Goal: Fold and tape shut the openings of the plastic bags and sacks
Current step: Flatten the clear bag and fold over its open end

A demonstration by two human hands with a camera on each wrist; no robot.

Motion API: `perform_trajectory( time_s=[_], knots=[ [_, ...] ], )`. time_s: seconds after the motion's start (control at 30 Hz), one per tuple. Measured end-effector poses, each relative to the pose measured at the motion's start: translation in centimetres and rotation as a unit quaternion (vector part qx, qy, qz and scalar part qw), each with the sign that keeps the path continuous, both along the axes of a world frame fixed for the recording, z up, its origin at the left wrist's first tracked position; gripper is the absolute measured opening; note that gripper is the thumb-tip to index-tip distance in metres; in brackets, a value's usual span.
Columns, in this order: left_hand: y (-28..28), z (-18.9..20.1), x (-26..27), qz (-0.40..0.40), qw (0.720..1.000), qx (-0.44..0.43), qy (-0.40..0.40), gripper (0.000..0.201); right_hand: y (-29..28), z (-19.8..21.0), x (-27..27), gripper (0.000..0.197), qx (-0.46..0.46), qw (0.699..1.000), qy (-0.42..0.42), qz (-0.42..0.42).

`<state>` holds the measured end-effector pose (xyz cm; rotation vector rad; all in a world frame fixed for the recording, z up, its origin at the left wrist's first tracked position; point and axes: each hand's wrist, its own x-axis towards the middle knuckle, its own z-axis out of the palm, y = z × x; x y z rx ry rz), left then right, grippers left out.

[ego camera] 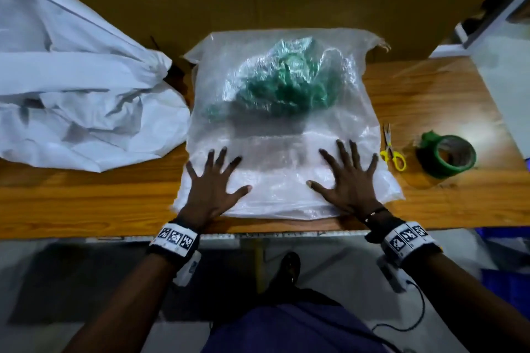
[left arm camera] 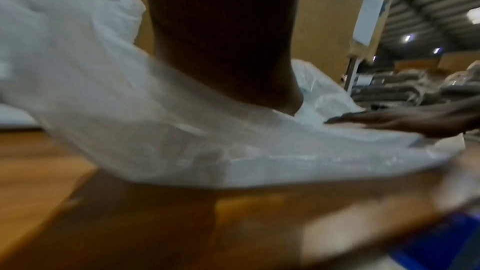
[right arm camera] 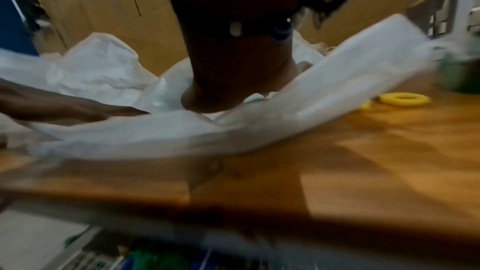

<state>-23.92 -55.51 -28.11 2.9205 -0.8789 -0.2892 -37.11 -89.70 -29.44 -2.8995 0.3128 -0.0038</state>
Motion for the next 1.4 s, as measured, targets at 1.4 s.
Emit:
perform_trajectory(
  time_s=[1.4],
  knots=[
    [-0.7,-3.2,3.7,0.029,0.998,-0.053,-0.018,0.099,6.9,-2.0,6.8,0.108,0.010,1.000,0.029,-0.003]
  ],
)
